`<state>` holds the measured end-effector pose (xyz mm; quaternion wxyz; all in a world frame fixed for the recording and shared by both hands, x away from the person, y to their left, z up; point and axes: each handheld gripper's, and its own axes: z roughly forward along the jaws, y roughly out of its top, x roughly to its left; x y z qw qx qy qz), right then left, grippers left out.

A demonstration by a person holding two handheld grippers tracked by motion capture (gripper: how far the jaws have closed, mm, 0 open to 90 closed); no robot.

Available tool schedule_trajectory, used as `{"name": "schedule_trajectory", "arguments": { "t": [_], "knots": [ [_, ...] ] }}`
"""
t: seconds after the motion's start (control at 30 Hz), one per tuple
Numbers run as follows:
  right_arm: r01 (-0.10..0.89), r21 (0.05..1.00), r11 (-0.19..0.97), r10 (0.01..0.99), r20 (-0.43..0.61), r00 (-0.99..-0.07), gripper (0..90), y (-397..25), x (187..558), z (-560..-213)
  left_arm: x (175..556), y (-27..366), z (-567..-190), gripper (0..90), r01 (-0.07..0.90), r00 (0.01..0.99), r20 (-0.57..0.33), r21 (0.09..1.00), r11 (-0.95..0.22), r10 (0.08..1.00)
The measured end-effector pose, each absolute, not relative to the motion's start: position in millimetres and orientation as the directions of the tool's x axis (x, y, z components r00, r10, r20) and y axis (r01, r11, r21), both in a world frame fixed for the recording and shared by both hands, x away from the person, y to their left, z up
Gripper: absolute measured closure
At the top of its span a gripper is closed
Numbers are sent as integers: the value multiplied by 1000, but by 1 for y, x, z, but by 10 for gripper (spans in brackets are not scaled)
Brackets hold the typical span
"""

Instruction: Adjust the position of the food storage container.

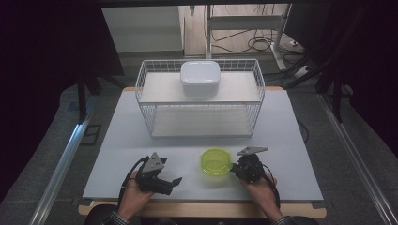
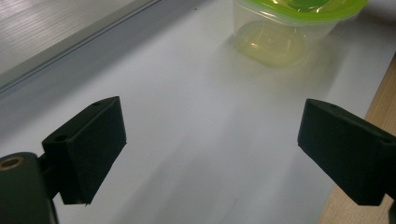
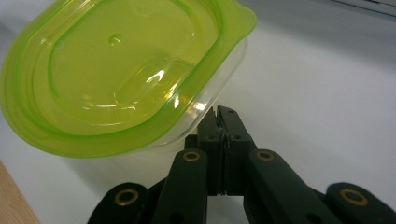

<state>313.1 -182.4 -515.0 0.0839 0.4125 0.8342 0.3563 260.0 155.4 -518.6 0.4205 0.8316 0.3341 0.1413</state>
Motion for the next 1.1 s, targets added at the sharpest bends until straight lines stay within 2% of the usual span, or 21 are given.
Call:
{"name": "schedule_trajectory", "arguments": {
  "t": [0.4,0.67,0.8,0.83,0.87,0.9,0.97,1.0,1.03,1.1],
  "knots": [
    [630,666,400,731,183,-657,885,-161,335,-519,260,156,-519,71,441,737,-45,787,-431,674],
    [605,669,432,717,151,-680,878,-155,335,-520,259,157,-520,70,449,736,-48,781,-434,675],
    [563,679,472,718,75,-692,773,-168,332,-510,258,159,-520,71,456,736,-56,778,-433,675],
    [563,679,472,718,75,-692,773,-168,332,-510,258,159,-520,71,456,736,-56,778,-433,675],
    [550,685,478,719,55,-693,712,-175,330,-506,258,159,-520,71,457,737,-56,776,-435,674],
    [550,685,478,719,55,-693,712,-175,330,-506,258,159,-520,71,458,738,-57,774,-437,673],
    [538,691,483,719,37,-694,621,-181,327,-502,257,159,-520,72,459,740,-57,771,-441,670],
    [517,696,498,713,10,-701,547,-185,324,-498,257,158,-521,71,459,741,-56,769,-444,669],
    [517,696,498,713,10,-701,547,-185,324,-498,256,157,-521,71,460,743,-57,767,-448,666],
    [501,700,509,709,-10,-705,451,-189,321,-494,255,155,-523,63,450,752,-39,760,-468,658]
  ]
}}
